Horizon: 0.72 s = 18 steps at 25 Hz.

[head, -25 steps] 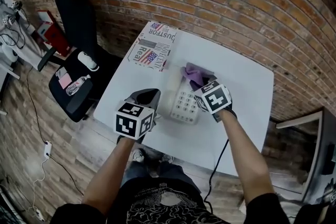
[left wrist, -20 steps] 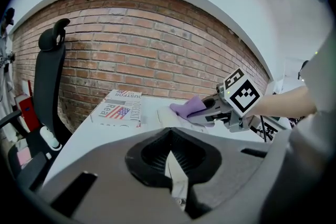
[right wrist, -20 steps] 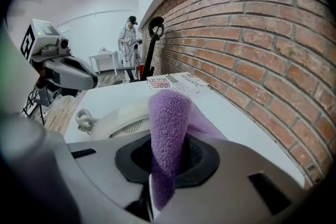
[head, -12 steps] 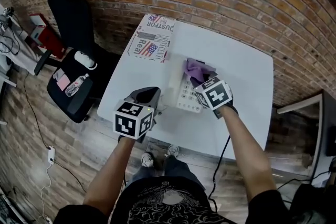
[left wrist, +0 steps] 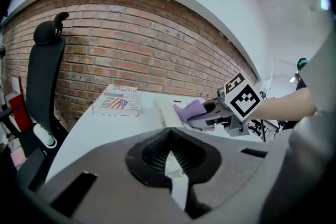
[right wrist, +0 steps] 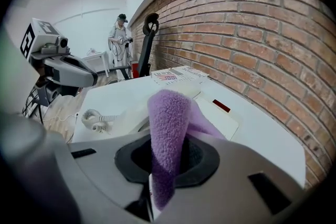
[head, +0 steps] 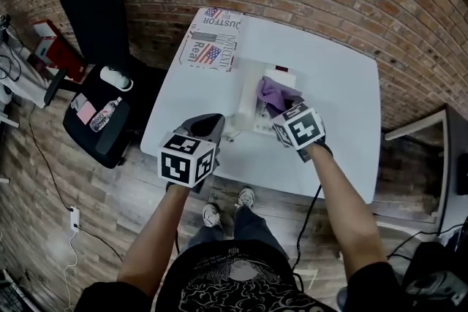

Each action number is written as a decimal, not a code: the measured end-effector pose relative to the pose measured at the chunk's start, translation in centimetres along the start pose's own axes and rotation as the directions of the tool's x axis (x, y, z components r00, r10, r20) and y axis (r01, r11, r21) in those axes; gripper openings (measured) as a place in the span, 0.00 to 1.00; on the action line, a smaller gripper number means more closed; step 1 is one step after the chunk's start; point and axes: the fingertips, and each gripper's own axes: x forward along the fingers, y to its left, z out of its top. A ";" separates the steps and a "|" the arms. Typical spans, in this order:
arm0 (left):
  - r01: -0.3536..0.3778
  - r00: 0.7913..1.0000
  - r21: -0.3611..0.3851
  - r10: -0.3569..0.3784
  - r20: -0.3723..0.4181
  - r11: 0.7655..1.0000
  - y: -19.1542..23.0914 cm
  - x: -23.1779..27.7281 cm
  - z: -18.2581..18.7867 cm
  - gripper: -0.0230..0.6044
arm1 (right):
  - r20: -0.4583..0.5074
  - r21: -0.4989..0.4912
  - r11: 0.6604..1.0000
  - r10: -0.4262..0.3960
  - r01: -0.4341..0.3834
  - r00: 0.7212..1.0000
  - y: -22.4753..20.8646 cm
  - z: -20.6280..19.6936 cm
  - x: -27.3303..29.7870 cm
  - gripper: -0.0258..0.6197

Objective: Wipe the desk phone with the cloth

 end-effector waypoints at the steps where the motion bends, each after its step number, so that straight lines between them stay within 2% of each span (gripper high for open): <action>1: 0.004 1.000 0.001 -0.004 0.000 1.000 0.0 -0.2 -0.1 0.05 | -0.001 0.005 1.000 -0.002 0.002 1.000 0.4 -0.2 -0.1 0.11; 18: 0.072 0.997 0.050 -0.072 -0.012 0.996 -0.4 -3.5 -2.2 0.05 | -0.026 0.077 0.997 -0.024 0.026 0.999 5.7 -3.7 -1.4 0.11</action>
